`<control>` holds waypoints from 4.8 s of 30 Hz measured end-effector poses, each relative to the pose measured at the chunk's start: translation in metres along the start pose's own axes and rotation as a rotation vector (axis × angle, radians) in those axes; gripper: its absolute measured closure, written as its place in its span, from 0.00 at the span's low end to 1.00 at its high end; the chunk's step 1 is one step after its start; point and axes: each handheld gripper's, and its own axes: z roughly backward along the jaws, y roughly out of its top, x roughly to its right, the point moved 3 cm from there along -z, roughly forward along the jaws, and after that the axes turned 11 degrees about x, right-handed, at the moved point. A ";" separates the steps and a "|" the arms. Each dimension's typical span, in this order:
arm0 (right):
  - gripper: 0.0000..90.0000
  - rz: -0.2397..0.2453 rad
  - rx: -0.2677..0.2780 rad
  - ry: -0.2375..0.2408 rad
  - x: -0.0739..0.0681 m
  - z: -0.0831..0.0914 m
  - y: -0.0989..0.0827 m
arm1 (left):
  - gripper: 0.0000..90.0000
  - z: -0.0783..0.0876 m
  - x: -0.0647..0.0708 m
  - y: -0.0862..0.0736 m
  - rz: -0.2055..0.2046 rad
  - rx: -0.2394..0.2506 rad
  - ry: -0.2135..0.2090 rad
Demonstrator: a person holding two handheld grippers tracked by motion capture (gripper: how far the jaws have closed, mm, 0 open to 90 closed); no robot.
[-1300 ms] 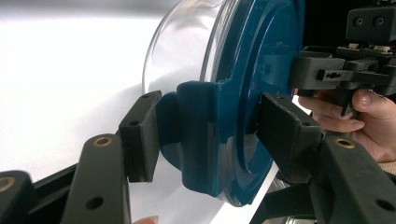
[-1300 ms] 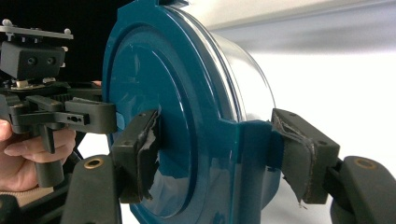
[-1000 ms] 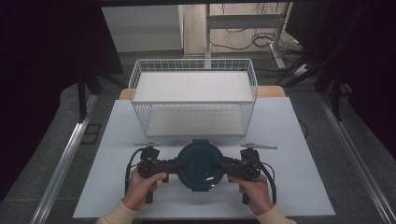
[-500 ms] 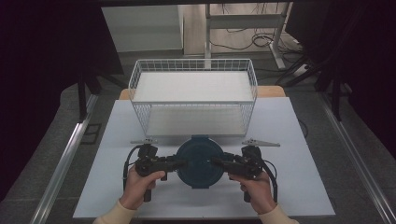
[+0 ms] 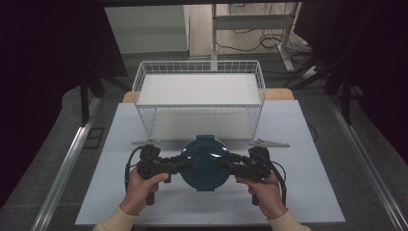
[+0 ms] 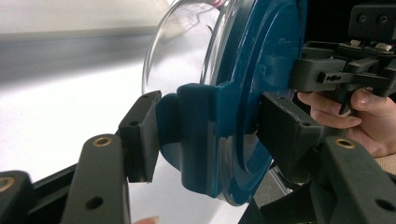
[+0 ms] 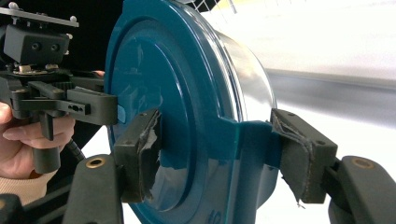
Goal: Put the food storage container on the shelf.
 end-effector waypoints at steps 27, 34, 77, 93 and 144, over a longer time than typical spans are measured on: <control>0.40 0.007 0.061 0.027 -0.004 0.000 0.060 | 0.46 0.002 0.020 0.071 -0.092 0.042 0.009; 0.40 0.047 0.067 0.027 -0.010 -0.003 0.088 | 0.46 0.005 0.023 0.095 -0.098 0.057 0.001; 0.41 0.079 0.031 0.036 0.000 -0.050 0.217 | 0.46 -0.008 0.001 0.215 -0.085 0.158 -0.003; 0.41 0.006 0.003 0.002 0.031 -0.081 0.215 | 0.45 -0.032 -0.041 0.218 0.016 0.134 -0.008; 0.19 0.191 0.089 -0.164 0.021 -0.031 0.176 | 0.25 0.011 -0.037 0.162 -0.077 0.224 0.075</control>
